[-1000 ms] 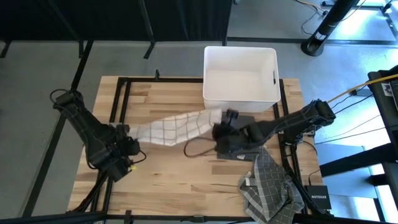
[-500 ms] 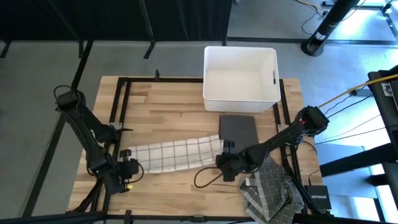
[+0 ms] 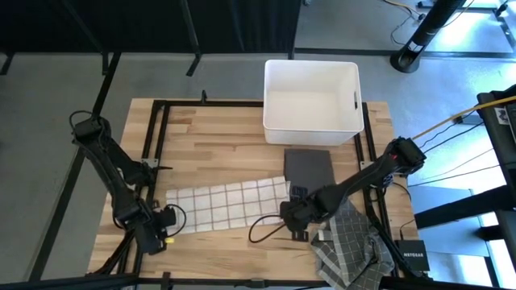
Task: Fold towel
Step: Fold the white towel
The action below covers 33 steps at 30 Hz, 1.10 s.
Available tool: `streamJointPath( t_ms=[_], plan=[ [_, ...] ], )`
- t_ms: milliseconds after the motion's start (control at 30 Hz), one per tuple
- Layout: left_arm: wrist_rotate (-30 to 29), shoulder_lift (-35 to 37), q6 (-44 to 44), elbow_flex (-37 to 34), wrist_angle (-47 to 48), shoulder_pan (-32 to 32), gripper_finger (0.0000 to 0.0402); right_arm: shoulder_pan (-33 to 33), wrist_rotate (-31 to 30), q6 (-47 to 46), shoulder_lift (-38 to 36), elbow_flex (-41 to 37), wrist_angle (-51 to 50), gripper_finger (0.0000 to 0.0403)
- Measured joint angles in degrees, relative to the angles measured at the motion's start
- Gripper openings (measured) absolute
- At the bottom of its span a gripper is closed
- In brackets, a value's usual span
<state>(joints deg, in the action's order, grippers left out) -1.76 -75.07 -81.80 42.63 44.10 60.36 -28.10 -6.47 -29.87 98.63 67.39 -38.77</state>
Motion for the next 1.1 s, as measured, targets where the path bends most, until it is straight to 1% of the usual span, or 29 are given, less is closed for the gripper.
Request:
streamJointPath(
  t_ms=[33, 67, 100, 167, 233, 267, 300, 333, 400, 467, 533, 567, 633, 667, 733, 833, 900, 1000, 1100],
  plan=[
    [-0.49, 0.00, 0.16, 0.52, -0.04, 0.02, 0.0154, 0.00, 0.86, 0.11, 0.00, 1.81, -2.32, 0.0189],
    [-2.47, 0.01, 0.72, 1.14, 0.18, 0.02, 0.0157, 0.01, 0.66, 0.17, 0.00, 3.45, -3.75, 0.0199],
    [-5.91, 0.05, 1.72, 1.67, 0.40, -0.02, 0.0159, 0.08, -1.08, 0.37, 0.00, 4.67, -3.76, 0.0207],
    [-15.65, 0.09, 4.71, 2.27, 0.24, -0.53, 0.0160, 0.02, -8.06, 2.99, -0.04, 5.76, -0.64, 0.0218],
    [-27.42, 0.09, 7.73, 2.21, 0.35, -1.60, 0.0158, 0.00, -16.06, 7.24, 0.02, 5.05, 6.61, 0.0221],
    [-33.05, 0.09, 9.05, 1.90, -0.10, -2.40, 0.0156, 0.16, -18.92, 9.08, 0.41, 4.20, 11.08, 0.0221],
    [-37.77, 0.09, 10.01, 1.49, -0.46, -3.35, 0.0154, 0.65, -20.52, 10.58, 0.80, 3.00, 15.78, 0.0221],
    [-41.42, 0.09, 11.01, 0.95, -0.89, -4.54, 0.0153, 1.10, -20.88, 11.77, 1.41, 1.72, 19.89, 0.0219],
    [-45.34, 0.09, 14.07, -0.37, -2.30, -6.92, 0.0150, 2.31, -20.48, 12.32, 2.91, -0.70, 27.28, 0.0216],
    [-45.93, 0.00, 15.99, -2.43, -4.65, -9.01, 0.0148, 3.40, -20.48, 12.35, 4.77, -2.75, 33.45, 0.0212],
    [-45.74, -0.32, 15.94, -5.00, -7.50, -9.93, 0.0147, 4.28, -21.28, 12.05, 7.13, -4.08, 37.58, 0.0210],
    [-45.66, -0.48, 15.28, -6.32, -9.37, -9.99, 0.0147, 4.67, -21.52, 11.76, 8.51, -4.42, 39.15, 0.0209],
    [-45.47, -1.14, 14.49, -9.06, -14.09, -10.01, 0.0147, 5.08, -20.73, 11.31, 10.73, -4.42, 39.09, 0.0209],
    [-44.26, -1.57, 14.50, -10.39, -15.99, -10.01, 0.0147, 5.08, -20.45, 11.29, 11.49, -4.47, 38.79, 0.0209],
    [-39.17, -2.14, 13.95, -12.39, -18.31, -10.05, 0.0147, 5.04, -20.34, 11.33, 12.60, -4.43, 38.70, 0.0209],
    [-31.43, -3.25, 9.54, -14.73, -19.94, -9.99, 0.0147, 5.24, -18.66, 12.09, 13.32, -4.40, 38.49, 0.0209],
    [-28.71, -3.72, 6.54, -15.36, -19.64, -10.00, 0.0147, 5.29, -17.46, 12.13, 13.31, -4.34, 38.01, 0.0209],
    [-25.56, -3.79, 2.41, -15.48, -17.86, -9.62, 0.0147, 5.27, -16.25, 10.79, 12.35, -2.48, 31.49, 0.0209],
    [-20.74, -2.87, -0.61, -13.66, -12.79, -8.34, 0.0147, 5.25, -15.16, 6.86, 10.39, 1.66, 21.20, 0.0209]
  ],
)
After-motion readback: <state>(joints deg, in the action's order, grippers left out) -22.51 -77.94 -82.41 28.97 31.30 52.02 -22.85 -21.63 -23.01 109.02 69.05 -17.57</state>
